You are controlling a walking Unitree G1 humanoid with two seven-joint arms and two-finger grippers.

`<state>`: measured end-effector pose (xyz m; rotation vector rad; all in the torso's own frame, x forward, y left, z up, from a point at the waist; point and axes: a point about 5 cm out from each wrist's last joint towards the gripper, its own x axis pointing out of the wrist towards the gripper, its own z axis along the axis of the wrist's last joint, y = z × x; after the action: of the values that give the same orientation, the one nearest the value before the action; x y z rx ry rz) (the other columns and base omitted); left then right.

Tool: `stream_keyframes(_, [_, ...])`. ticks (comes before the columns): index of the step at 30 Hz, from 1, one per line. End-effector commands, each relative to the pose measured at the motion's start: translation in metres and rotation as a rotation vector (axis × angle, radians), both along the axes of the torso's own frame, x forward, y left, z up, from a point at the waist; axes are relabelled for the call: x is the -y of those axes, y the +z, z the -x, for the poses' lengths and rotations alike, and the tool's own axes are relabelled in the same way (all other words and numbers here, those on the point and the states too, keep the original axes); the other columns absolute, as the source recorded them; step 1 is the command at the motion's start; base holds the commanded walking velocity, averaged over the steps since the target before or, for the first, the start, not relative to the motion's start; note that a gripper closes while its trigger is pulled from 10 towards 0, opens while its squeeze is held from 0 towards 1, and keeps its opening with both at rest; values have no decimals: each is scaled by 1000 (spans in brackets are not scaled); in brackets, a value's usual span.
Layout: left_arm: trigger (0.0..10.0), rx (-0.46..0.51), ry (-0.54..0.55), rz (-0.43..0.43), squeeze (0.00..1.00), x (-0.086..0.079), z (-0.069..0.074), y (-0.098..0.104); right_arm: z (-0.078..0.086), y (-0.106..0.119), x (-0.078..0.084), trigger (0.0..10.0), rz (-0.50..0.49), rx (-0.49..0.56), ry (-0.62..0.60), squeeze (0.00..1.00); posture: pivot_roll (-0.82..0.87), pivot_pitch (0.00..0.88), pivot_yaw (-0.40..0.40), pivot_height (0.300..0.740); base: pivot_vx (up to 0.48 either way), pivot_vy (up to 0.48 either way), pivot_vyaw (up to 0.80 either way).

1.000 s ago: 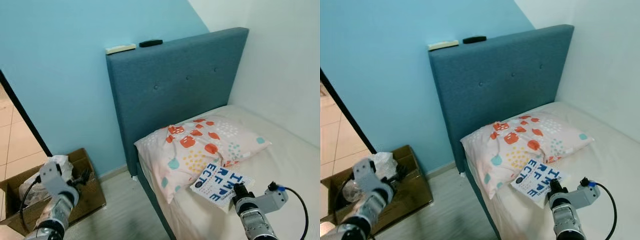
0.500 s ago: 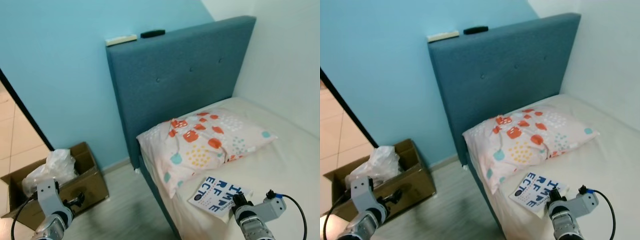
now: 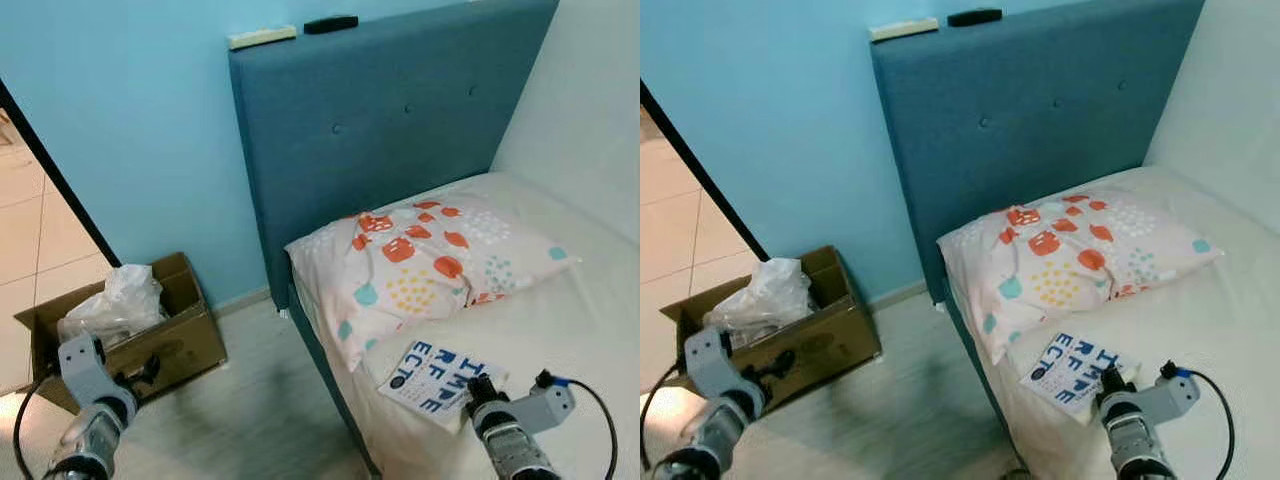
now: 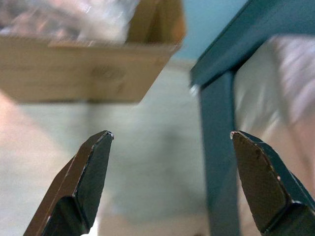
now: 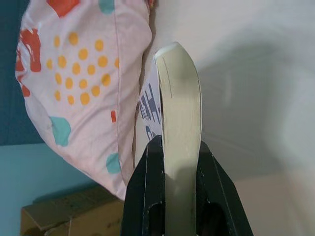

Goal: Clean up the room

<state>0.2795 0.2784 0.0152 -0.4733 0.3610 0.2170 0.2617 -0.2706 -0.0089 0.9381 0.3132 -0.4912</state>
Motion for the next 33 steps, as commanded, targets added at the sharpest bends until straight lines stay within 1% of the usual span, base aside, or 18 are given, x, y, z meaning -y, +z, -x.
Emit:
stream_keyframes(1, [10000,15,-6,31,0,4,1,-2,0,3,5,10000,8,31,-23,0,71,184,33,625,0,0,0])
stream_keyframes(3, [10000,49,-28,51,0,10,-5,2,-4,10,11,10000,17,74,-40,0,70,188,32,615,0,0,0])
stream_keyframes(5, [10000,78,-61,69,0,20,-12,6,-8,19,21,10000,19,120,-78,0,67,198,33,606,0,0,0])
stream_keyframes(9, [10000,92,-77,77,0,24,-15,8,-7,20,24,10000,23,118,-86,0,66,201,33,606,0,0,0])
stream_keyframes(12, [10000,99,-88,84,0,25,-15,8,-2,15,23,10000,23,83,-84,0,68,211,35,606,0,0,0])
stream_keyframes(13, [10000,95,-90,81,0,25,-14,7,2,10,23,10000,22,54,-92,0,80,225,39,606,0,0,0])
stream_keyframes(14, [10000,95,-90,81,0,25,-14,7,2,10,23,10000,22,54,-92,0,80,225,39,606,0,0,0])
stream_keyframes(15, [10000,94,-97,78,0,25,-13,6,12,2,24,10000,20,-1,-116,0,87,236,46,606,0,0,0])
stream_keyframes(16, [10000,94,-100,77,0,24,-12,5,15,-1,25,10000,12,-19,-129,0,90,239,49,606,0,0,0])
stream_keyframes(18, [10000,95,-106,76,0,23,-11,5,18,-4,24,10000,3,-33,-137,0,96,245,54,606,0,0,0])
stream_keyframes(19, [10000,95,-106,76,0,23,-11,5,18,-4,24,10000,3,-33,-137,0,96,245,54,606,0,0,0])
stream_keyframes(21, [10000,94,-117,70,0,21,-9,5,17,-6,19,10000,-42,-21,-138,0,100,251,57,606,0,0,0])
stream_keyframes(22, [10000,94,-117,70,0,21,-9,5,17,-6,19,10000,-42,-21,-138,0,100,251,57,606,0,0,0])
stream_keyframes(24, [10000,85,-115,63,0,20,-7,4,10,-4,13,10000,-50,-20,-101,0,102,254,61,606,0,0,0])
stream_keyframes(27, [10000,84,-117,63,0,21,-7,3,9,-3,13,10000,-43,-26,-93,0,102,254,60,606,0,0,0])
stream_keyframes(30, [10000,84,-120,63,0,22,-7,3,8,-2,14,10000,-36,-32,-89,0,102,254,60,606,0,0,0])
stream_keyframes(33, [10000,85,-117,66,0,24,-8,3,16,-4,25,10000,28,-111,-74,0,88,257,56,606,0,0,0])
